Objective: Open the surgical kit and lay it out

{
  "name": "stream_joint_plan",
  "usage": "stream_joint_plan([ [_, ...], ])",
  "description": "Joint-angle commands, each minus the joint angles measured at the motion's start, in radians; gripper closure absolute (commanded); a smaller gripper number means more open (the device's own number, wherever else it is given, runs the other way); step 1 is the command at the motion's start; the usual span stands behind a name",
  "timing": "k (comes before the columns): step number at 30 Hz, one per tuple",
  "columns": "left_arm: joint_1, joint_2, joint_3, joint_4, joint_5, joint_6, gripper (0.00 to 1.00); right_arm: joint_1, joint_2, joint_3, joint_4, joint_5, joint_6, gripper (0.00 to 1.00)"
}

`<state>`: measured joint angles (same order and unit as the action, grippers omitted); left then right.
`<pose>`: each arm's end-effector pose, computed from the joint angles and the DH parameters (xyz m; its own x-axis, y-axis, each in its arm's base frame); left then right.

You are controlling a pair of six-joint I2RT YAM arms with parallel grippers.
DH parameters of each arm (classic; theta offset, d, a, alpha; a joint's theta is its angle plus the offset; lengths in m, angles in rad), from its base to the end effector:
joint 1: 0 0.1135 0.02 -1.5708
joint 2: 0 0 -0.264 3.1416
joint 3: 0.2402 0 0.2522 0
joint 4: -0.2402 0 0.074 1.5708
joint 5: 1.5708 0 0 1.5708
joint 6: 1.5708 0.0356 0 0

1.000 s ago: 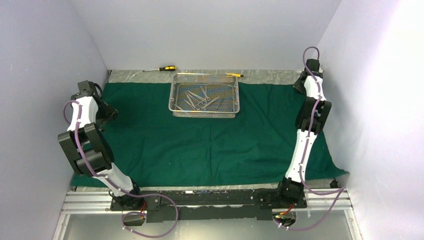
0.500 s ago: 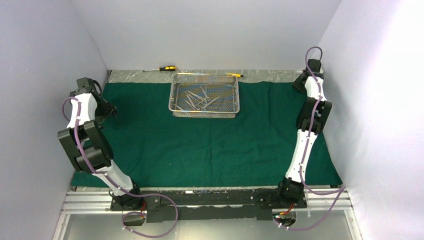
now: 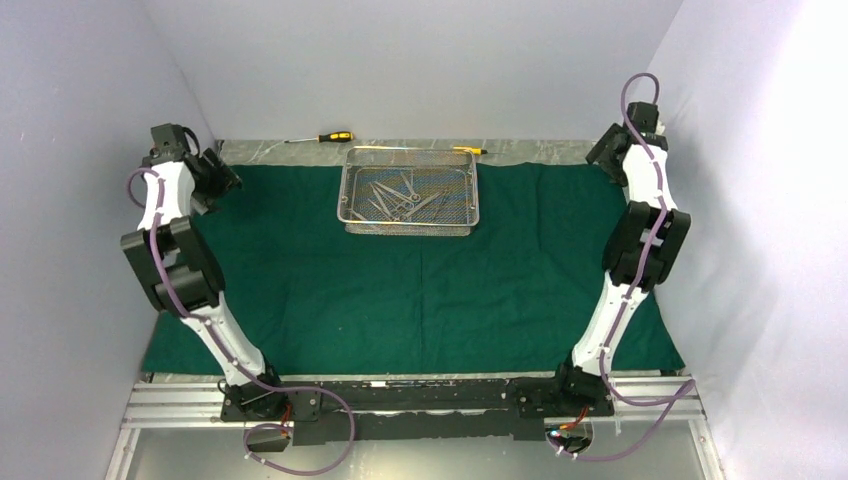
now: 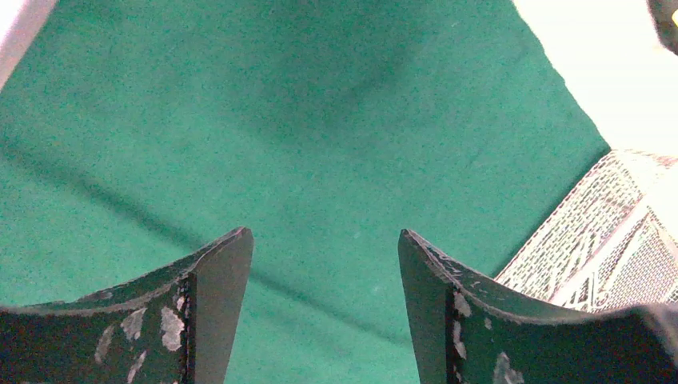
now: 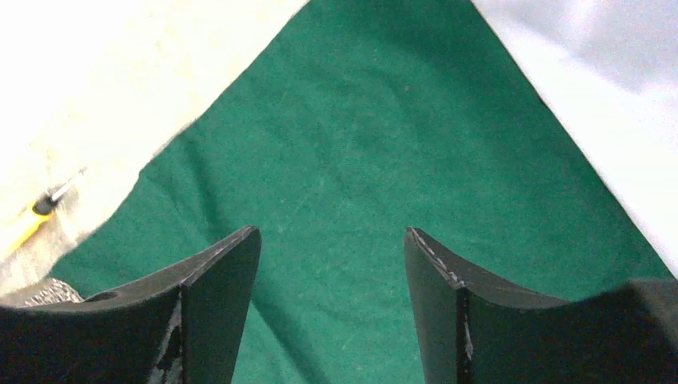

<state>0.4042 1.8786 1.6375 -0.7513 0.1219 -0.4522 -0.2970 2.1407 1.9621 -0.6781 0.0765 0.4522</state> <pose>0.3805 0.1580 0.2733 -0.5486 -0.7064 -0.4472 -0.6325 0.7005 -0.3305 0.4638 -0.1448 0.2686 -0.5015 0.6091 -0.6143 0.6213 0.7478 0.2342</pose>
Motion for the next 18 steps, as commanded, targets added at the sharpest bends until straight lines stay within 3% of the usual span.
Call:
stream_joint_plan([
  [1, -0.059, 0.162, 0.152, 0.115, 0.097, 0.077, 0.27, 0.028, -0.037, -0.089, 0.072, -0.043, -0.071, 0.27],
  [8, -0.115, 0.437, 0.519, 0.049, -0.046, 0.131, 0.24, 0.076, 0.115, 0.047, 0.056, -0.032, -0.130, 0.21],
  [18, -0.134, 0.531, 0.496, 0.151, -0.160, 0.279, 0.12, 0.133, 0.263, 0.139, 0.051, 0.068, -0.187, 0.20],
])
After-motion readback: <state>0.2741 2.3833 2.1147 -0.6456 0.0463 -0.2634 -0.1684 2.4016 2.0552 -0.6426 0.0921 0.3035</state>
